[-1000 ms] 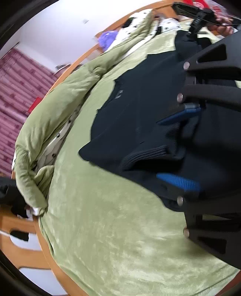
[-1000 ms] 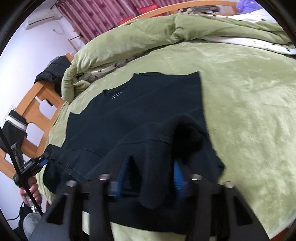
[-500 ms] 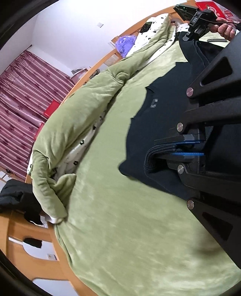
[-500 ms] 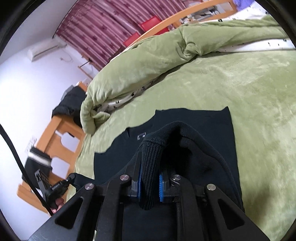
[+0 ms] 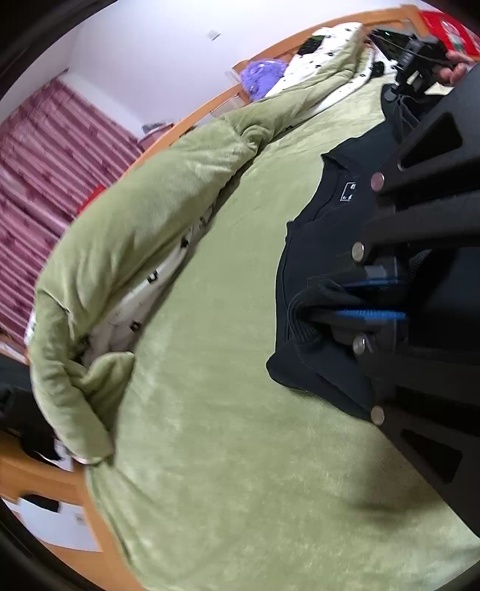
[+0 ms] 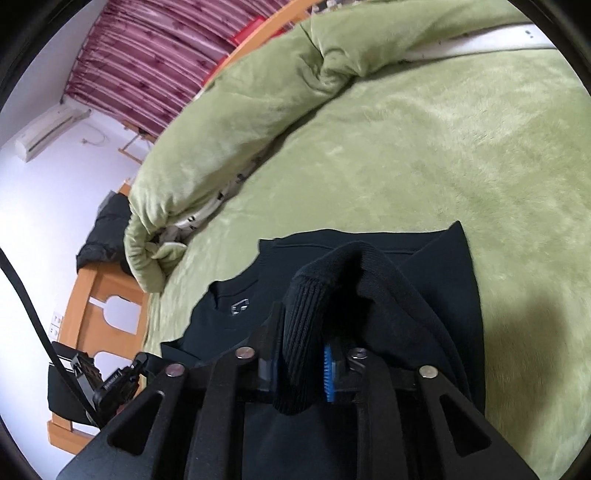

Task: Fold small clothes

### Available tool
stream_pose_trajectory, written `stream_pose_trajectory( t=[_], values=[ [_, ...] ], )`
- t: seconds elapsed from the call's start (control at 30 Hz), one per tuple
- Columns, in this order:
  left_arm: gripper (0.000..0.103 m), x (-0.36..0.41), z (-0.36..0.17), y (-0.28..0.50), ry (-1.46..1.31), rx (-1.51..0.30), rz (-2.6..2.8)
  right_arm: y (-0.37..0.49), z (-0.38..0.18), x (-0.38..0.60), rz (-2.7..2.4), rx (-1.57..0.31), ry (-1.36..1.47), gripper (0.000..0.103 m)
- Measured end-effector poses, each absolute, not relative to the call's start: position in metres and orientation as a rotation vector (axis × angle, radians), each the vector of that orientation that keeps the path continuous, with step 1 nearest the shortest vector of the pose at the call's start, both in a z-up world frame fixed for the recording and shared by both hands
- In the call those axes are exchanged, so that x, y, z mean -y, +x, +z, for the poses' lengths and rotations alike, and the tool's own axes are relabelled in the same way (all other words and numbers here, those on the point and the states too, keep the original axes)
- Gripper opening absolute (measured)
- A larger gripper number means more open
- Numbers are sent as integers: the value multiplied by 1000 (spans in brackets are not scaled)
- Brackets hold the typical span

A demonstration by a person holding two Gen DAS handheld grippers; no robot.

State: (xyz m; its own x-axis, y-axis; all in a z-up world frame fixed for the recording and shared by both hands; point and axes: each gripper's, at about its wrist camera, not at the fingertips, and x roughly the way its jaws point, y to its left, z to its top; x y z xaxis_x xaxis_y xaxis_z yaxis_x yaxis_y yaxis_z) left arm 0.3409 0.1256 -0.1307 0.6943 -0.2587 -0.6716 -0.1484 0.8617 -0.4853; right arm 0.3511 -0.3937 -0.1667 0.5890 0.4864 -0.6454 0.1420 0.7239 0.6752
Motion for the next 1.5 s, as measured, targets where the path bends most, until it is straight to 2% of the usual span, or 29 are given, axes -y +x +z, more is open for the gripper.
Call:
stream_pose_trajectory(
  t=[0.03, 0.17, 0.33, 0.4, 0.43, 0.47, 0.53, 0.73, 1.0, 1.1, 1.2, 1.3, 1.37, 1.43, 1.5],
  values=[
    [20, -127, -133, 345, -557, -820, -64, 356, -169, 394, 231, -943, 748, 25],
    [30, -132, -136, 352, -589, -816, -51, 368, -178, 388, 219, -968, 701, 27],
    [52, -134, -135, 343, -568, -782, -50, 366, -179, 390, 228, -961, 686, 27],
    [52, -133, -135, 339, -549, -780, -55, 362, -176, 390, 243, -953, 678, 30],
    [52, -132, -135, 337, -539, -785, -59, 362, -174, 389, 246, -961, 668, 35],
    [52, -130, -135, 336, -523, -791, -60, 360, -170, 387, 250, -966, 651, 46],
    [52, -128, -134, 335, -491, -800, -54, 353, -161, 384, 256, -941, 616, 52],
    [52, -126, -135, 332, -413, -816, -26, 330, -130, 385, 262, -878, 496, 59],
    [52, -119, -149, 344, -340, -860, 16, 334, -153, 378, 168, -912, 352, 59],
    [52, -117, -158, 346, -305, -868, 43, 342, -174, 370, 109, -936, 261, 54],
    [51, -118, -170, 347, -261, -879, 97, 349, -193, 370, 49, -964, 224, 44],
    [51, -124, -184, 345, -293, -904, 92, 349, -208, 382, 15, -963, 268, 27],
    [51, -126, -187, 343, -305, -901, 88, 348, -210, 391, -11, -955, 310, 10],
    [52, -124, -187, 341, -298, -895, 90, 347, -212, 398, -28, -953, 344, 4],
    [52, -120, -188, 341, -277, -894, 95, 346, -214, 401, -26, -946, 368, 3]
  ],
)
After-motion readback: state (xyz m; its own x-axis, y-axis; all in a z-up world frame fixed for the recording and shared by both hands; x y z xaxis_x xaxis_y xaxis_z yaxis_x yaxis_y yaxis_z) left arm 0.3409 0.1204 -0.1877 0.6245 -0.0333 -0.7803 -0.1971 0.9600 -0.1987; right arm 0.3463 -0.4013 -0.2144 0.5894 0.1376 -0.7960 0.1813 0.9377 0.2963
